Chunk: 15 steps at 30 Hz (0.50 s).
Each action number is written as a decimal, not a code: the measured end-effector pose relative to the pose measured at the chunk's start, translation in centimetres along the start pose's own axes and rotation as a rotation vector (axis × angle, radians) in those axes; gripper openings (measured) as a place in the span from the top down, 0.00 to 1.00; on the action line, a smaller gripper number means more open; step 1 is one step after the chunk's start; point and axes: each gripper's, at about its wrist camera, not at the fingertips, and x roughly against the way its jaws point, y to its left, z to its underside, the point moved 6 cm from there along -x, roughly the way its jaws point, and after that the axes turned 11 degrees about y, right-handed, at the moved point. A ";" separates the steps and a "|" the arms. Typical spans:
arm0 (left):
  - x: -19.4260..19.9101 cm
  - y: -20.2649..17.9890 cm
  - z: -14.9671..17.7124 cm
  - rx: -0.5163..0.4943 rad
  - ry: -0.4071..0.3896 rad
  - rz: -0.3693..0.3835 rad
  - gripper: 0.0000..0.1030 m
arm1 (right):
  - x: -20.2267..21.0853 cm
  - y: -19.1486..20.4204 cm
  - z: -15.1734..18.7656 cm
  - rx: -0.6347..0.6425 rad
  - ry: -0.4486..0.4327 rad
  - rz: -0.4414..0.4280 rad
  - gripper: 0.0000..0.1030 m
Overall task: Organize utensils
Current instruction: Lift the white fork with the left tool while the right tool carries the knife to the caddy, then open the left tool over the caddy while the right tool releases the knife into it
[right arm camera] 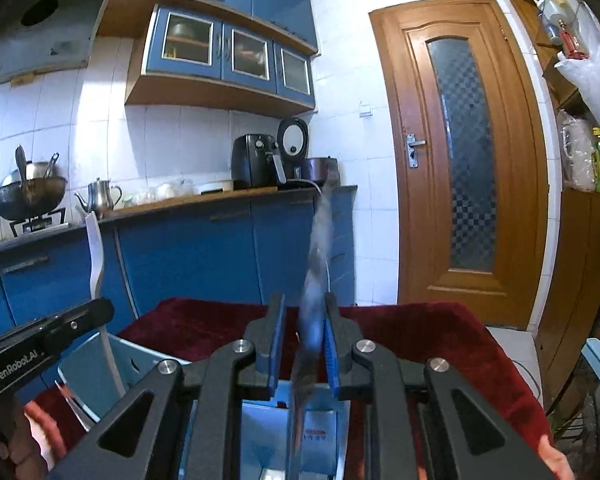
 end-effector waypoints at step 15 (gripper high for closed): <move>1.9 -1.2 0.1 -0.015 0.046 0.004 0.69 | 2.4 1.1 0.5 0.030 0.066 -0.056 0.57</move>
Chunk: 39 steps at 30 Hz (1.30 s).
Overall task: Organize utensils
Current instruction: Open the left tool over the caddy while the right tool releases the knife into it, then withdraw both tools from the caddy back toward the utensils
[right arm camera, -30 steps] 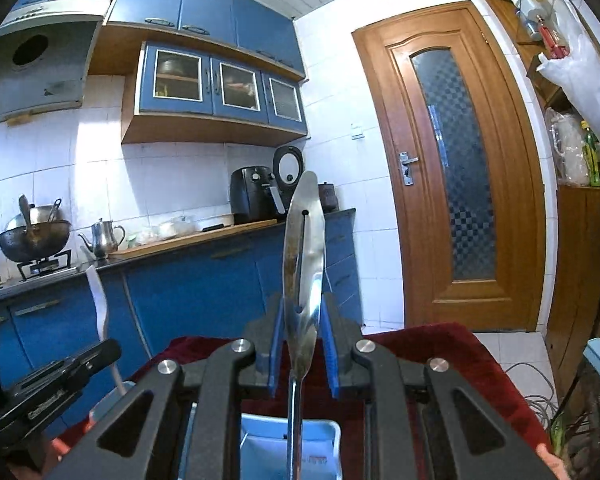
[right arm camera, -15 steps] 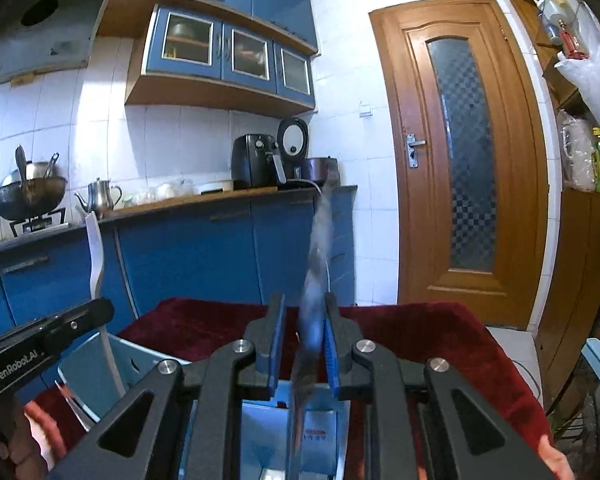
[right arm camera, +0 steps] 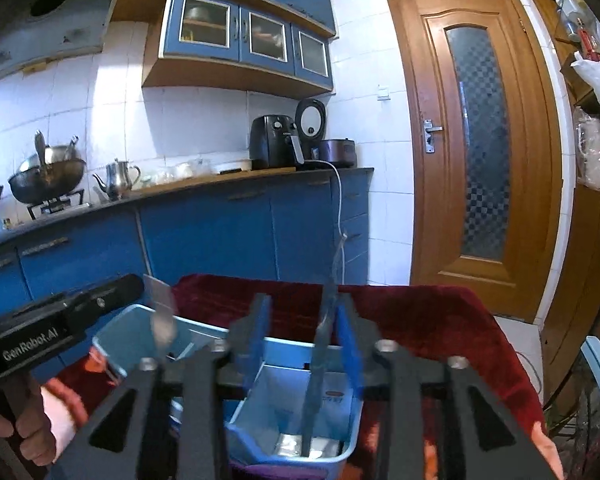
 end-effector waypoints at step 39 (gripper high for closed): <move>9.4 1.8 6.9 0.025 0.246 -0.036 0.69 | 11.5 1.3 6.3 -0.090 0.154 0.009 0.48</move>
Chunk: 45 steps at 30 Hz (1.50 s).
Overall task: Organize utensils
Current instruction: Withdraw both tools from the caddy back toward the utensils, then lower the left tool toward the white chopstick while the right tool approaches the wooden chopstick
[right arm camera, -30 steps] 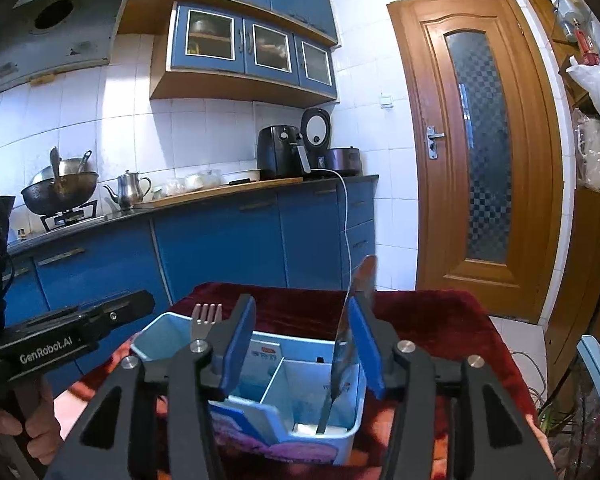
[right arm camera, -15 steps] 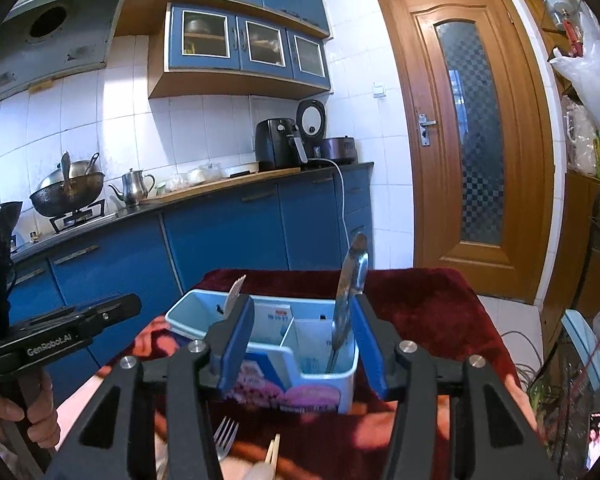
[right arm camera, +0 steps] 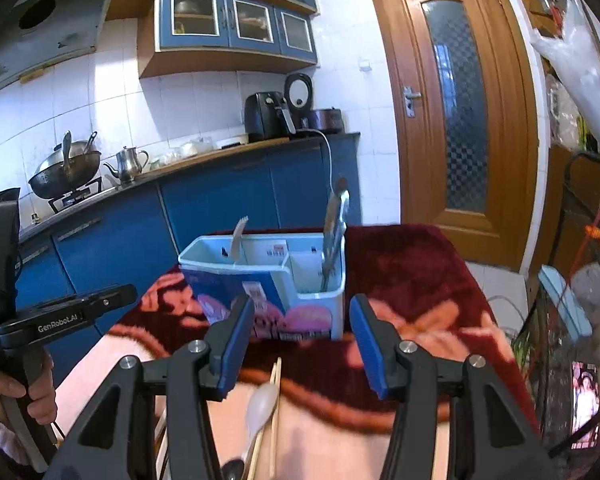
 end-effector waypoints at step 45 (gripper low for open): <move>-5.3 -1.0 9.5 -0.044 0.386 -0.023 0.69 | -1.1 -3.3 8.0 -0.119 0.228 0.010 0.48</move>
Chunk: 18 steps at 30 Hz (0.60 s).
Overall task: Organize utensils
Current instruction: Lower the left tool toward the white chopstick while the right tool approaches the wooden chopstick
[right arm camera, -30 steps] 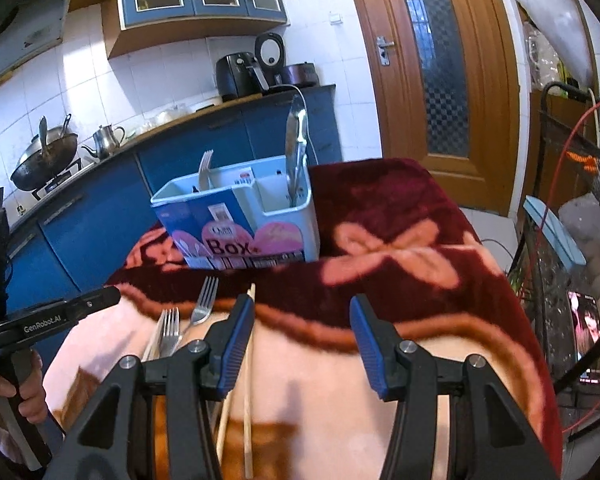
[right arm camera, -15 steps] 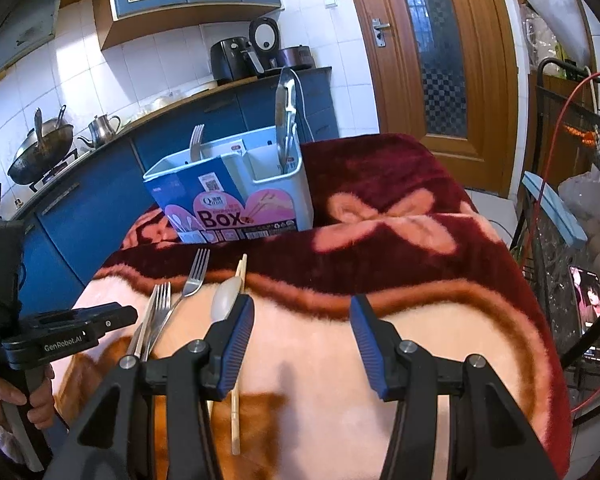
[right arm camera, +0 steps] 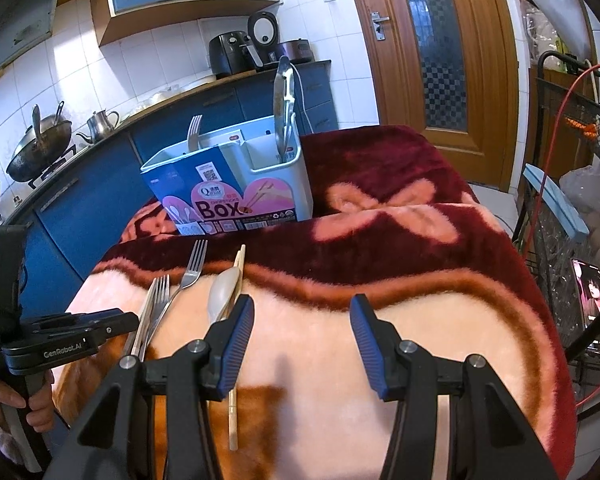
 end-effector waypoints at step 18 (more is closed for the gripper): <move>-0.5 -1.0 0.9 -0.068 0.089 0.061 0.88 | -0.4 0.6 0.6 0.010 0.018 -0.004 0.48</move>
